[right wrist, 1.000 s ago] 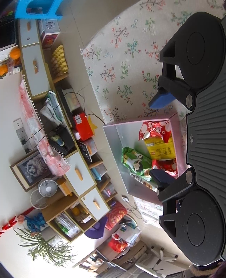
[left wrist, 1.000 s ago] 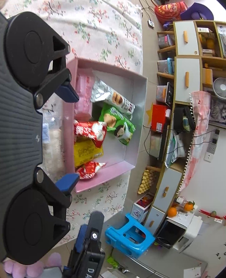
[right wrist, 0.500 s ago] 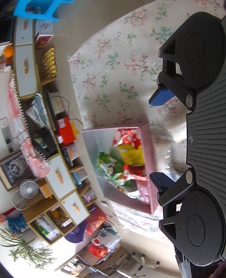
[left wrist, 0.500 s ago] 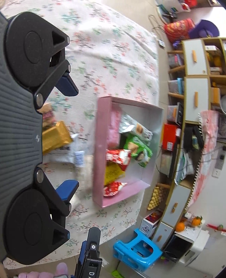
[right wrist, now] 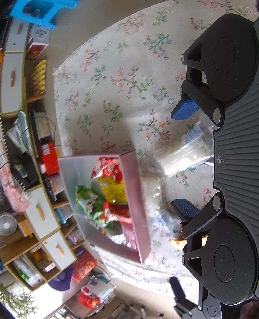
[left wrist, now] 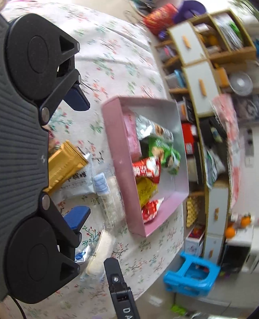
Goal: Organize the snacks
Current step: 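Move both open tools back over the clear bags of white bread sticks, then grasp a white bread stick bag with the left tool while the right tool grasps another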
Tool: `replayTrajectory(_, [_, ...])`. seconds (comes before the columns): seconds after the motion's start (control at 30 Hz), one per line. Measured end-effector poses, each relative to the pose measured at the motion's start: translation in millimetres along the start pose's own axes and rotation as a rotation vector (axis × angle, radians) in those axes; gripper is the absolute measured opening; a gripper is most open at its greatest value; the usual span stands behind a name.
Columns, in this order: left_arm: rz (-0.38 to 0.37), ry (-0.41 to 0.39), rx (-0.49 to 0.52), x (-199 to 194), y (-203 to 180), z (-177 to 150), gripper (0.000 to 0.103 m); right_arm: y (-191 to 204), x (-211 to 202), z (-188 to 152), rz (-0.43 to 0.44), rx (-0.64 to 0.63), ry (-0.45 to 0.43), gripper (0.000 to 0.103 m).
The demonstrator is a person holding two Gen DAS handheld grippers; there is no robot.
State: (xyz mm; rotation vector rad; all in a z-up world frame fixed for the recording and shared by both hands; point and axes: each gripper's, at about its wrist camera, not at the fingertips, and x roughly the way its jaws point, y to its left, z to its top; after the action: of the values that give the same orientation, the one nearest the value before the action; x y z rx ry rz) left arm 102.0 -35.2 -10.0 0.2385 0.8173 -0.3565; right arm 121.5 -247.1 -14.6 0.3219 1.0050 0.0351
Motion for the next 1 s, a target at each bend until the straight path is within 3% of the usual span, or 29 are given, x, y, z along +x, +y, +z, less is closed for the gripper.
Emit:
replayTrajectory(0.17, [-0.067, -0.020, 0.060, 16.8, -8.4, 5.8, 0.080, -6.4, 11.4, -1.3, -0.012, 0.009, 0.022, 0.088])
replayTrajectory(0.33, [-0.118, -0.017, 0.074, 32.4, -15.9, 12.1, 0.069, -8.5, 20.0, -0.2, -0.005, 0.001, 0.032, 0.088])
replayTrajectory(0.53, [-0.122, 0.049, 0.097, 48.3, -20.8, 12.2, 0.052, -8.7, 29.6, -0.3, -0.006, -0.024, 0.049, 0.088])
replayTrajectory(0.67, [-0.133, 0.052, 0.130, 43.0, -25.2, 9.3, 0.049, -11.2, 33.7, -0.9, -0.033, -0.035, 0.048, 0.088])
replayTrajectory(1.0, [-0.249, 0.091, 0.206, 30.5, -44.7, 5.2, 0.047, -32.2, 34.1, 2.2, -0.097, -0.004, 0.027, 0.086])
